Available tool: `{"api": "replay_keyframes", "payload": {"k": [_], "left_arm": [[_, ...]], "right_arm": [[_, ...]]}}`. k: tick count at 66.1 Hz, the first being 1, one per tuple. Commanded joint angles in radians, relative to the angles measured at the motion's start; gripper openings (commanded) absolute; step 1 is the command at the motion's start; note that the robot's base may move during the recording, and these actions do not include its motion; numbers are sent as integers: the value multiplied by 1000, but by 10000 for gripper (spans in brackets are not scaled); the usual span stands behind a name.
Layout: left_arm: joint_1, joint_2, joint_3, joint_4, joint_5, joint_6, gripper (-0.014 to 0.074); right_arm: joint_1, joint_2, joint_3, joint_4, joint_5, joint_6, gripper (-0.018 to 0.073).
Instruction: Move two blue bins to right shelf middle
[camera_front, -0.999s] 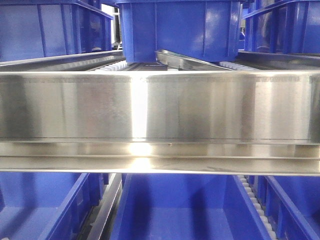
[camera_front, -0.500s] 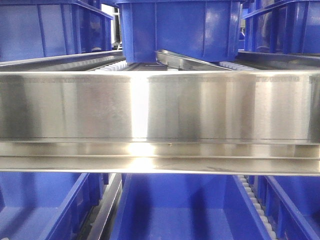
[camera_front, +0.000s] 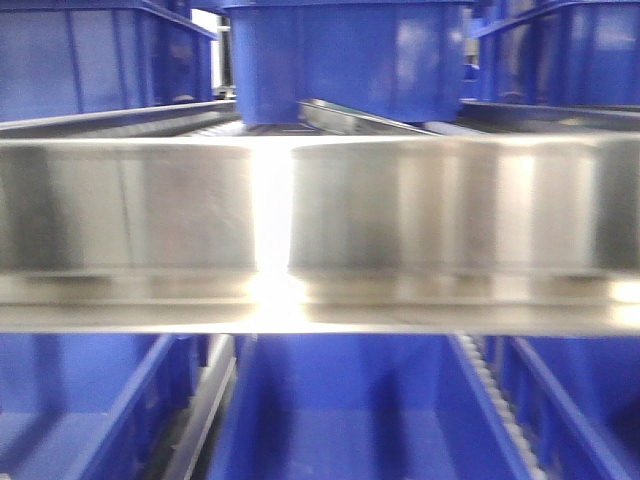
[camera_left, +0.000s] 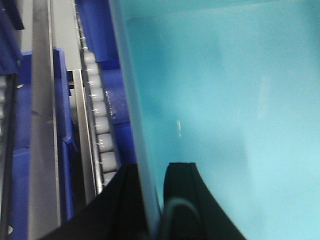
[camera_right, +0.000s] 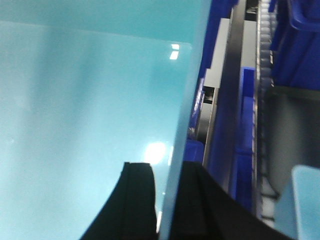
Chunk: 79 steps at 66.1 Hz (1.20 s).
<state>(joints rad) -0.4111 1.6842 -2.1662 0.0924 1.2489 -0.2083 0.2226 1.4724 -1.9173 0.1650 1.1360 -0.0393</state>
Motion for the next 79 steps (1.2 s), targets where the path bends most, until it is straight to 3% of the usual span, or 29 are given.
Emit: {"api": "replay_keyframes", "payload": {"k": [1,79], "left_arm": [[-5,-22,-12,-9,-28,13,-111],[-5,-22,-12,-9,-28,13,-111]], "right_arm": [[2,-17,-15,-7,-46,-22,-153],[2,-17,-15,-7,-46,-22,-153]]}}
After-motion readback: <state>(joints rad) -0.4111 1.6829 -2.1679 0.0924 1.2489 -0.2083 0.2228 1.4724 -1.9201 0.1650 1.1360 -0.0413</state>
